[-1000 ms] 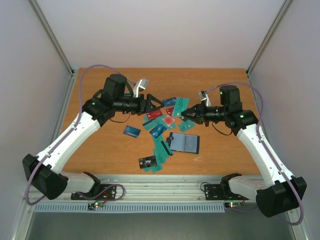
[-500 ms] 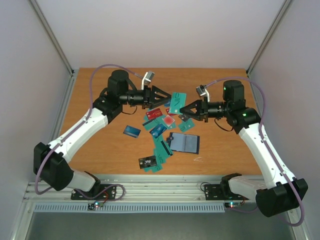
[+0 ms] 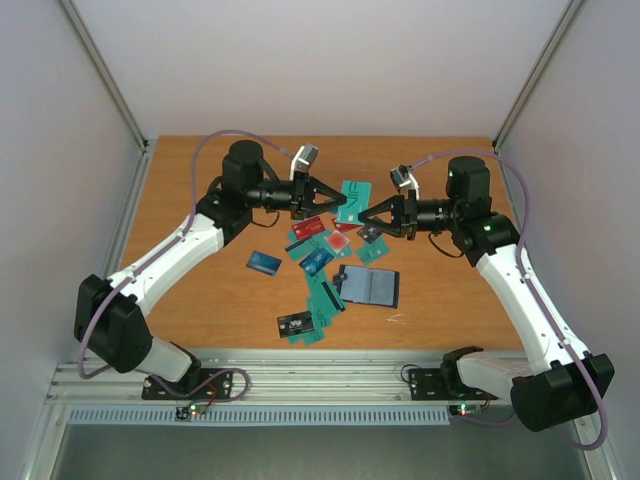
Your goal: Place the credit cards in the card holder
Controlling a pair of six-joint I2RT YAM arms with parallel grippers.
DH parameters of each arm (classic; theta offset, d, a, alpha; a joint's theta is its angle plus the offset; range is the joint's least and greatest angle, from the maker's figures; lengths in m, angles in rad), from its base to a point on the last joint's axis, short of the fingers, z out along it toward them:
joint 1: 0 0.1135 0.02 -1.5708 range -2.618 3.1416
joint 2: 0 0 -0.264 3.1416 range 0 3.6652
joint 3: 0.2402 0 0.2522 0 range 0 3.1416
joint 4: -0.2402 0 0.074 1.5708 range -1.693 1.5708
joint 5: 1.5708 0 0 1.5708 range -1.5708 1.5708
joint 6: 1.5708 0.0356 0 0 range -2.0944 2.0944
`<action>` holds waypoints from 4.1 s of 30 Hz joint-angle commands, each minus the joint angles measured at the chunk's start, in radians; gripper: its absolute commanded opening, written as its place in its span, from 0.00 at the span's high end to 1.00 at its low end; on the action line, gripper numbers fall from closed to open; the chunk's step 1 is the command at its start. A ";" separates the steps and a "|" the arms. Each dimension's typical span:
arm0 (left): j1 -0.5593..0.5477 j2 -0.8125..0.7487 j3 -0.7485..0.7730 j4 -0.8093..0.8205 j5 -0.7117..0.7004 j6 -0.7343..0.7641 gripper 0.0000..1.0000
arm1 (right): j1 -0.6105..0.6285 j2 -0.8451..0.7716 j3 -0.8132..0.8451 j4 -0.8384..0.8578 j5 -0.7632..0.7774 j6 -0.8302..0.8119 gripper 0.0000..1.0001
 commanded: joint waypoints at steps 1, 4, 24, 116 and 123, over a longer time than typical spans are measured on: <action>-0.014 0.017 0.003 0.082 0.037 -0.014 1.00 | -0.005 0.005 -0.010 0.049 -0.032 0.022 0.99; -0.014 0.012 -0.010 0.082 0.019 -0.010 1.00 | -0.005 0.011 -0.006 0.006 -0.011 -0.008 0.98; -0.147 0.327 -0.078 -0.416 -0.085 0.532 1.00 | -0.211 0.046 -0.318 -0.512 0.757 -0.284 0.60; -0.161 0.620 0.124 -0.490 -0.294 0.631 1.00 | -0.211 0.403 -0.463 -0.221 0.618 -0.355 0.70; -0.162 0.622 0.126 -0.496 -0.297 0.622 1.00 | -0.211 0.398 -0.467 -0.220 0.615 -0.354 0.70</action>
